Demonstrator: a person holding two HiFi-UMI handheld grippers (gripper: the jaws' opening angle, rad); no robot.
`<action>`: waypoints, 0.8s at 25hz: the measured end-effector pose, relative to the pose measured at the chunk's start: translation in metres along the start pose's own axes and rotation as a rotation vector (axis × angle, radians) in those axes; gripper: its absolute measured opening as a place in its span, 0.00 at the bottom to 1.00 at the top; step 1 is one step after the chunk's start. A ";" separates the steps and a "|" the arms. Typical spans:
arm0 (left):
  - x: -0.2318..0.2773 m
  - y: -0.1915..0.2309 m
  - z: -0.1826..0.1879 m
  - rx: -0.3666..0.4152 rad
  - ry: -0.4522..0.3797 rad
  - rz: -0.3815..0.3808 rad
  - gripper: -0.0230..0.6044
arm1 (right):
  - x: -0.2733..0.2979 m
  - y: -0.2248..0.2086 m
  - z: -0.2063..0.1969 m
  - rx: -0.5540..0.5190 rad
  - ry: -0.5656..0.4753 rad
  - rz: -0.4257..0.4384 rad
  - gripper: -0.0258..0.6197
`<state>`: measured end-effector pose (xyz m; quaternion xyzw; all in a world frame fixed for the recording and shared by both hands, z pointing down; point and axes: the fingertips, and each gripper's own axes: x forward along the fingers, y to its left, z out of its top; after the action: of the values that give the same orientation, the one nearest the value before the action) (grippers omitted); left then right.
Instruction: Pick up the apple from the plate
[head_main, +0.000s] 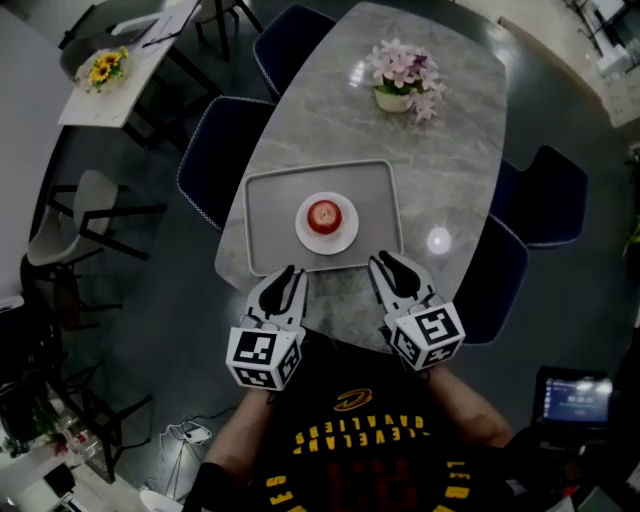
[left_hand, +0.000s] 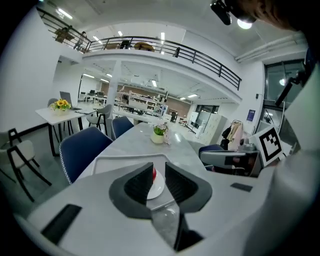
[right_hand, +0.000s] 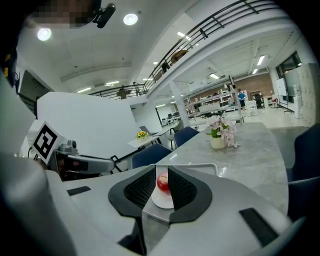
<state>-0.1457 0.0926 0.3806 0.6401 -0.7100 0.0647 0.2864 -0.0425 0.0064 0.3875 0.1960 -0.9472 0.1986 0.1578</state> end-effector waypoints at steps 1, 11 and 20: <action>0.006 0.005 -0.001 -0.019 0.018 -0.016 0.15 | 0.003 -0.005 0.000 0.014 0.006 -0.023 0.13; 0.074 0.064 -0.019 -0.140 0.234 -0.106 0.21 | 0.050 -0.043 -0.028 0.188 0.123 -0.159 0.16; 0.124 0.089 -0.049 -0.192 0.377 -0.134 0.21 | 0.082 -0.066 -0.073 0.312 0.210 -0.216 0.16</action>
<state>-0.2164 0.0226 0.5061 0.6322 -0.6028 0.0961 0.4772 -0.0691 -0.0431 0.5030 0.2968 -0.8569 0.3439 0.2436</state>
